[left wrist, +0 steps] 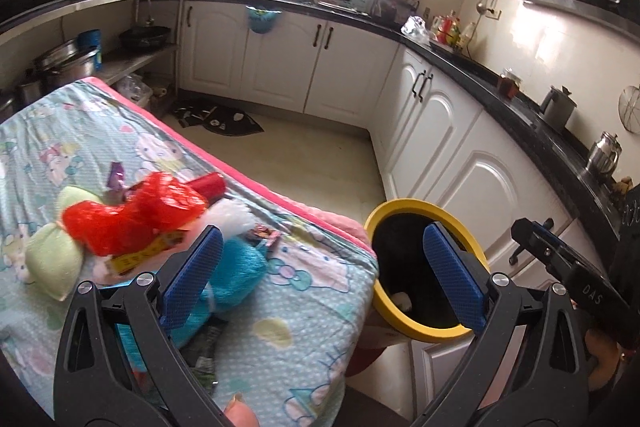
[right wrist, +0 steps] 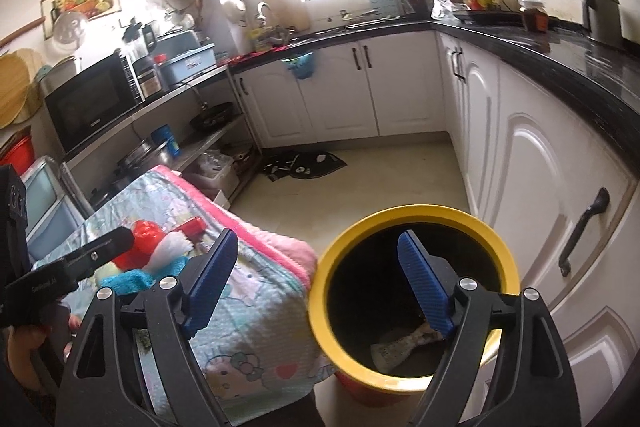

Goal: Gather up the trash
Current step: 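Move both open tools back over the pile on the bed, then grasp the red plastic bag with the right tool while the left tool grasps the green mesh bundle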

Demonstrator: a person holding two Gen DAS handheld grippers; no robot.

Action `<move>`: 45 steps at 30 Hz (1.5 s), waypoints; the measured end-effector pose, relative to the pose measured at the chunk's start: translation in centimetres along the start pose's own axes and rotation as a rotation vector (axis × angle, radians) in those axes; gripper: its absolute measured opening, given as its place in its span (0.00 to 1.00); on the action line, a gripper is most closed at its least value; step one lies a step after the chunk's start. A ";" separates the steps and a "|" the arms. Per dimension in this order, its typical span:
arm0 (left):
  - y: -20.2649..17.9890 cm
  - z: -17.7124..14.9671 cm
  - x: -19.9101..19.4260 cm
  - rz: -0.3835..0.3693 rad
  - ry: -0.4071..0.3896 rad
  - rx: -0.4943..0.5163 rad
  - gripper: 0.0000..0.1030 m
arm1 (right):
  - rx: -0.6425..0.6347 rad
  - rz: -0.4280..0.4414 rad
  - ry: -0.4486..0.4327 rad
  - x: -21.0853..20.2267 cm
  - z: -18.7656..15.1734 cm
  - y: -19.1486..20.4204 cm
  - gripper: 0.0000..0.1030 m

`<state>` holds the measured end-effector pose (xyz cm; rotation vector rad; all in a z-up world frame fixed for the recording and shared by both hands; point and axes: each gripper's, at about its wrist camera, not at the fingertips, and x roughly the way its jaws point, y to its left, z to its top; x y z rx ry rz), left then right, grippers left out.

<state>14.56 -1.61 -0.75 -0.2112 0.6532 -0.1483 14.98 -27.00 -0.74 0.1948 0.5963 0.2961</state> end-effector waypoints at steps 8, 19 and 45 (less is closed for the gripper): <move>3.2 0.1 -1.9 0.056 -0.033 -0.034 0.90 | -0.056 0.054 0.013 0.3 0.2 3.4 0.78; 7.9 0.0 -3.8 0.141 -0.051 -0.066 0.90 | -0.132 0.130 0.040 1.8 0.6 7.7 0.78; 21.6 -2.8 -3.4 0.391 0.078 -0.130 0.90 | -0.285 0.339 0.206 12.5 2.6 18.2 0.78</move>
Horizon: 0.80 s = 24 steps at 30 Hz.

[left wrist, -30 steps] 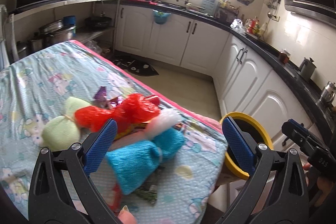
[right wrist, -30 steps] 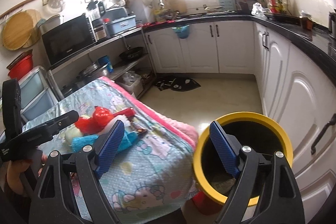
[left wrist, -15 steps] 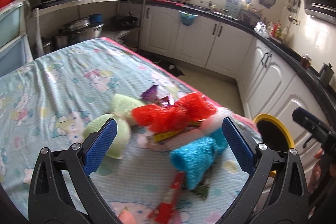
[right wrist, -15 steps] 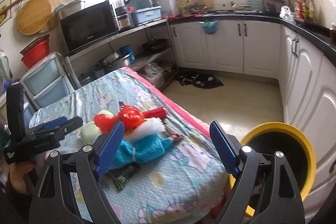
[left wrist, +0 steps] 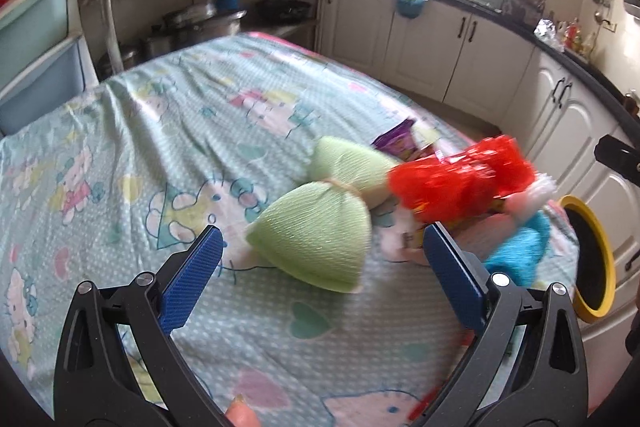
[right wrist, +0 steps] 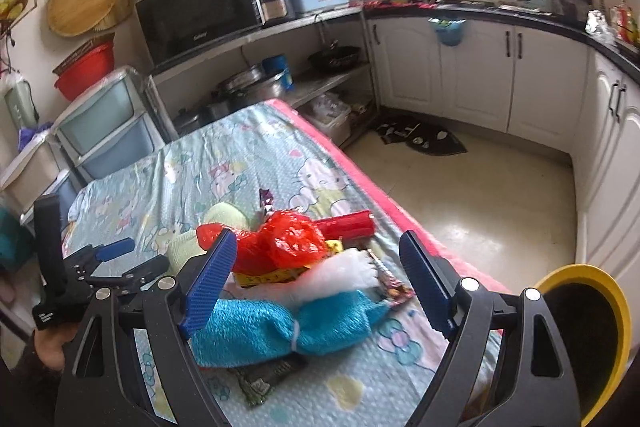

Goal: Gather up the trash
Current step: 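Grasp the red plastic bag with the right tool while the left tool grasps the green mesh bundle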

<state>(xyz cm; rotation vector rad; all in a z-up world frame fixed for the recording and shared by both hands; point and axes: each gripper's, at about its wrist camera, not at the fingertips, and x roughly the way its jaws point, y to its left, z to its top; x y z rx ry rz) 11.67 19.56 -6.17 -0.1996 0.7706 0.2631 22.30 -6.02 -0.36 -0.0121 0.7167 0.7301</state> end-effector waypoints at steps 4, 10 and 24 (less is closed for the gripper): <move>0.8 0.0 2.1 -0.027 0.040 -0.016 0.90 | -0.032 0.015 0.041 2.5 0.4 1.0 0.78; 0.9 0.3 4.2 -0.045 0.068 0.005 0.90 | -0.042 0.044 0.108 5.5 0.6 1.4 0.70; 1.2 0.9 7.2 -0.085 0.105 0.002 0.89 | -0.113 0.092 0.208 8.7 0.3 2.8 0.16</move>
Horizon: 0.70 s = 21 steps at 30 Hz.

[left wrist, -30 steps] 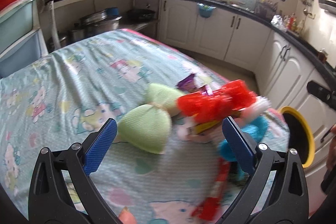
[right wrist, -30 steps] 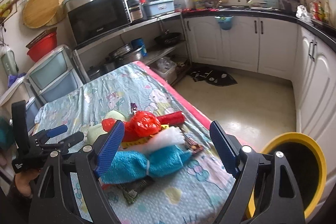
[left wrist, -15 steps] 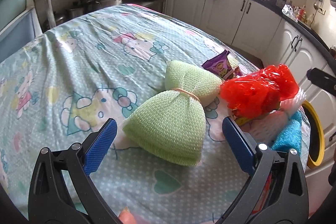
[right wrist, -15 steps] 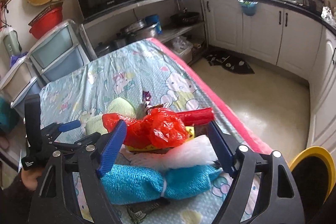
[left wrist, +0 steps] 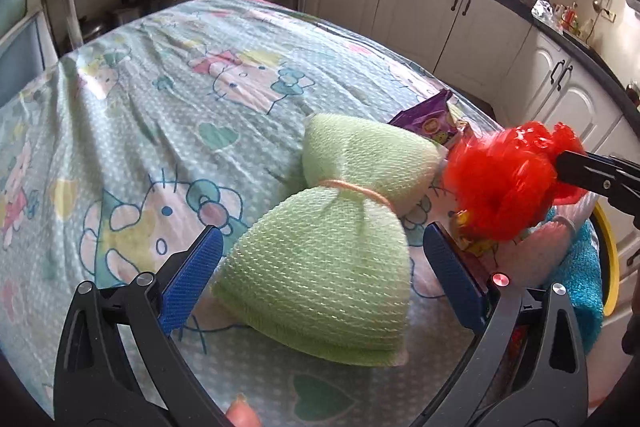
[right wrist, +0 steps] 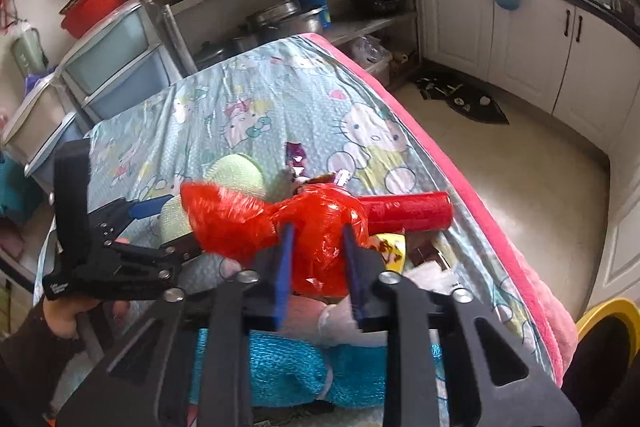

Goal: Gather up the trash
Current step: 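Grasp the red plastic bag with the right tool while the left tool grasps the green mesh bundle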

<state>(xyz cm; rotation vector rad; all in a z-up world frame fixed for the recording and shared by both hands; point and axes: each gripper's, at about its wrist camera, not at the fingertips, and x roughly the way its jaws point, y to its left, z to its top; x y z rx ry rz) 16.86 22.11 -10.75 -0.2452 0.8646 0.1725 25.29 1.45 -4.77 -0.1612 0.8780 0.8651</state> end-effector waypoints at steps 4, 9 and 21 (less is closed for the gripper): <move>0.6 -0.2 0.1 -0.011 0.005 -0.029 0.79 | -0.028 0.001 -0.025 -0.8 0.0 0.9 0.11; 0.5 -0.6 -0.3 -0.021 0.000 -0.019 0.70 | -0.026 0.012 -0.066 -1.9 -0.1 1.6 0.11; 1.5 -2.8 -4.3 -0.016 -0.065 -0.091 0.64 | 0.023 0.043 -0.142 -5.9 -2.1 2.3 0.11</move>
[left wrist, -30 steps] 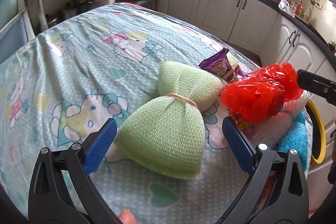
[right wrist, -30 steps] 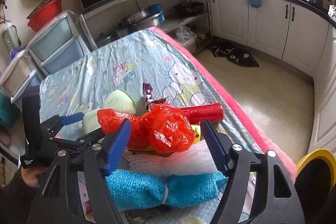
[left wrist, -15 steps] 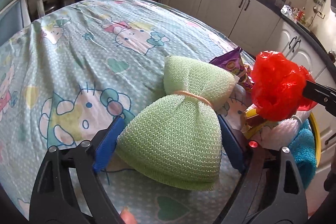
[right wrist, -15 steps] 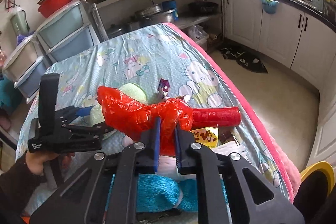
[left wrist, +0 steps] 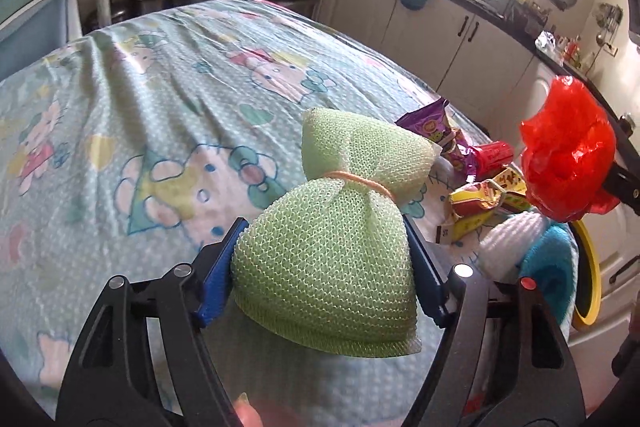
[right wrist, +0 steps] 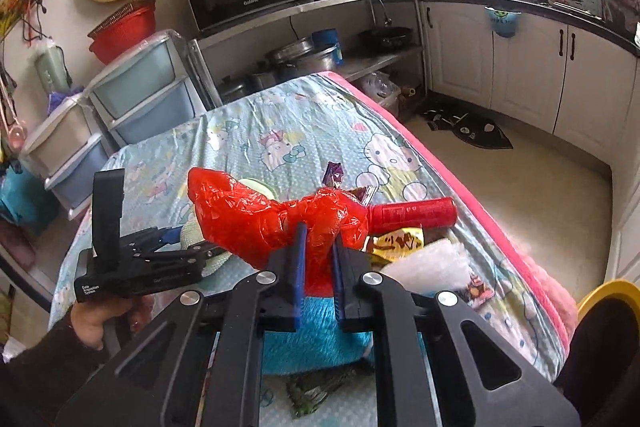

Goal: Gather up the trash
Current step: 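Grasp the red plastic bag with the right tool while the left tool grasps the green mesh bundle, then carry the red bag and green bundle over the bin and open both tools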

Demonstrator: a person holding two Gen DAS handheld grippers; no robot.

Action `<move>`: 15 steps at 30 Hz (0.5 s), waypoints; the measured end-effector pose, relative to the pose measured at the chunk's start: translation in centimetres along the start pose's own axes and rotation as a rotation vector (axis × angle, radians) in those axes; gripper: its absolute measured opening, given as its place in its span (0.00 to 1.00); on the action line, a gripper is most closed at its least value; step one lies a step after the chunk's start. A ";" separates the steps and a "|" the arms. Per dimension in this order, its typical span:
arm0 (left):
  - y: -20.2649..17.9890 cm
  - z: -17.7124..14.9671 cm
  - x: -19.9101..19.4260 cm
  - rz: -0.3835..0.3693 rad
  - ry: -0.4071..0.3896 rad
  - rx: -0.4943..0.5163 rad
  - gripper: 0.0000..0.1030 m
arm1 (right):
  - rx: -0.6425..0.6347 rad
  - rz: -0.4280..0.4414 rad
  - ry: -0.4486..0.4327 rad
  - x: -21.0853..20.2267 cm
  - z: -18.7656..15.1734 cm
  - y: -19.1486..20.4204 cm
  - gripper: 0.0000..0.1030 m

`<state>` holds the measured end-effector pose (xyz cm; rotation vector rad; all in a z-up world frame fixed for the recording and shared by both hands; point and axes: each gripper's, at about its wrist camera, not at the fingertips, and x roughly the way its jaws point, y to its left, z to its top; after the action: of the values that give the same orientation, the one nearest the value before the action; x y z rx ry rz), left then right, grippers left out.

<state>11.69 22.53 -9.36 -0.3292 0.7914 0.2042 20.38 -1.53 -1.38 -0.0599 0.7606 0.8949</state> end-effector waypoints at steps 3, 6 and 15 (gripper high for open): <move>-0.2 -0.2 -1.1 0.006 -0.014 0.006 0.64 | 0.004 0.001 -0.016 -1.2 -0.5 0.2 0.11; -1.0 -0.3 -2.6 0.011 -0.039 0.027 0.64 | 0.011 0.008 -0.032 -2.3 -0.9 0.1 0.11; -3.9 -0.2 -5.9 -0.012 -0.097 0.077 0.64 | 0.027 -0.012 -0.074 -5.5 -1.8 -0.2 0.11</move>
<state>8.67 18.50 -4.39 -0.2493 0.6999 0.1767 17.34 -6.01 0.63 -0.0073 0.7032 0.8702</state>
